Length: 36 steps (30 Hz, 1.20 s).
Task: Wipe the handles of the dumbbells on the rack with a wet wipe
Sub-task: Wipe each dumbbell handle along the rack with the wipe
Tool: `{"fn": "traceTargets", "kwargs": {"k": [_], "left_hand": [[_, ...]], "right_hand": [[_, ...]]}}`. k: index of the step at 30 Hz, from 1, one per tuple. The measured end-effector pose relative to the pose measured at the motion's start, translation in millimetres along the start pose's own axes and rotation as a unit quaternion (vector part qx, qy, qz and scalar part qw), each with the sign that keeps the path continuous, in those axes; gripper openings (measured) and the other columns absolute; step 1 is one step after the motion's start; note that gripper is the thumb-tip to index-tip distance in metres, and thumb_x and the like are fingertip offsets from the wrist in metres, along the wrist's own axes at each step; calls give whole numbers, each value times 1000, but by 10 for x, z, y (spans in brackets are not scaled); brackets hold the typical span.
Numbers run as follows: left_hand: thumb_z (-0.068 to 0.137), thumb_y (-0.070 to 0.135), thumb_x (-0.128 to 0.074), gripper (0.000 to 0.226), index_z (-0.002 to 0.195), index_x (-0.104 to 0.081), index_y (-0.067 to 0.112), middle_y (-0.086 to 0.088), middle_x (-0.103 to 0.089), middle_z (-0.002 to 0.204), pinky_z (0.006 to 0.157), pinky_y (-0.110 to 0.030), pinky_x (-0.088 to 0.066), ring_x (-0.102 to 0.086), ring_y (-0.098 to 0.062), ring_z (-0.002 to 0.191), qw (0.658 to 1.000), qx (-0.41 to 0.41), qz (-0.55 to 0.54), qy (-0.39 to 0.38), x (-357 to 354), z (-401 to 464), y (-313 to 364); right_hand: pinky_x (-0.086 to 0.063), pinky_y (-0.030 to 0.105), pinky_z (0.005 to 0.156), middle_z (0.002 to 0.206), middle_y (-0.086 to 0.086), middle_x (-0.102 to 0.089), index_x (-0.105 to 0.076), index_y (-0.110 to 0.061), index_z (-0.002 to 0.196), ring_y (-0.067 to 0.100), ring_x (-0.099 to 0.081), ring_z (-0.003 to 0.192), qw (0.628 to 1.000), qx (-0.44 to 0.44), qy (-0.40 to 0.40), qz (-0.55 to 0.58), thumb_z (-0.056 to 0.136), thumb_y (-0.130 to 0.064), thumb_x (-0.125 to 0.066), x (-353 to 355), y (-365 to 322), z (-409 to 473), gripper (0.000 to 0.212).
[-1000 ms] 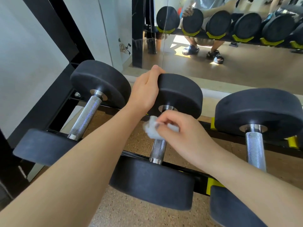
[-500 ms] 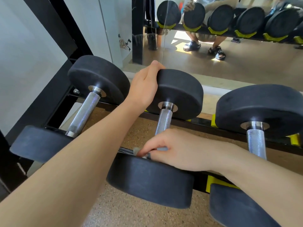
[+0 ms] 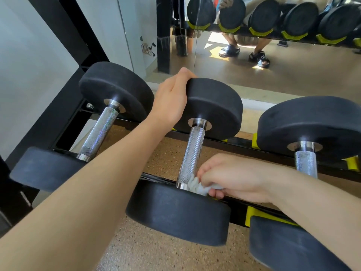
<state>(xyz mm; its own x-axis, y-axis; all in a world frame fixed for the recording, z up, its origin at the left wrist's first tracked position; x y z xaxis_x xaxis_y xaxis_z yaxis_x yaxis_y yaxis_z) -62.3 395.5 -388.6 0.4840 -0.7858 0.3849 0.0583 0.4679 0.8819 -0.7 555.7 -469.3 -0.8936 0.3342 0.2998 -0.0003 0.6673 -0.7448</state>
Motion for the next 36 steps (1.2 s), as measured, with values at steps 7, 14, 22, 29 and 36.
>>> {"fn": "traceTargets", "kwargs": {"k": [7, 14, 22, 29, 36], "left_hand": [[105, 41, -20, 54, 106, -68, 18, -3, -69, 103, 91, -34, -47, -62, -18, 101, 1000, -1, -8, 2, 3, 3, 6], [108, 37, -21, 49, 101, -66, 18, -1, -67, 99, 90, -36, -46, -60, -17, 97, 1000, -3, 3, 5, 17, 0, 7], [105, 39, -21, 50, 100, -67, 19, -2, -68, 98, 96, -44, -47, -61, -21, 99, 1000, -1, 8, 3, 25, 0, 6], [107, 33, -25, 44, 94, -64, 19, 0, -65, 93, 96, -46, -44, -58, -22, 96, 1000, -8, 11, 3, 30, 9, 14], [106, 35, -25, 45, 99, -66, 18, -2, -67, 98, 96, -45, -46, -60, -21, 99, 1000, -1, 6, 1, 32, -10, 12]], "right_hand": [[-33, 22, 48, 80, 15, -57, -64, 3, 95, 13, -47, 56, 976, -43, -39, 210, 84, 12, -45, -116, 64, 157, 24], [-44, 20, 48, 84, 21, -59, -60, 12, 103, 14, -52, 58, 963, 86, -54, 250, 86, 12, -48, 223, -343, -237, 21], [-54, 30, 84, 96, -12, -72, -72, -30, 102, 3, -65, 89, 940, 249, 39, -230, 86, -10, -59, 6, -536, -112, 29], [-49, 22, 87, 104, -15, -69, -68, -35, 112, -1, -62, 99, 897, 316, 252, -178, 91, -14, -57, 488, -627, -278, 32], [-52, 25, 77, 95, -19, -70, -73, -36, 97, -3, -64, 86, 917, 267, 236, -178, 89, -9, -56, 472, -582, -212, 32]]}}
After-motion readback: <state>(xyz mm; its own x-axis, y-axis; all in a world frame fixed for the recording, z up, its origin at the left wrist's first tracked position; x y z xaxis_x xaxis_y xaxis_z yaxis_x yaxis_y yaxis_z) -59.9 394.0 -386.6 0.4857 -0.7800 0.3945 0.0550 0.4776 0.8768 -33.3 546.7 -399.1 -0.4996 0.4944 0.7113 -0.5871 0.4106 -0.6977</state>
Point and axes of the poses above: each hand's wrist, its own z-axis towards the middle knuckle, its own x-axis out of the back of the hand, y = z × x, the point moved 7 cm from there along z, towards the middle knuckle
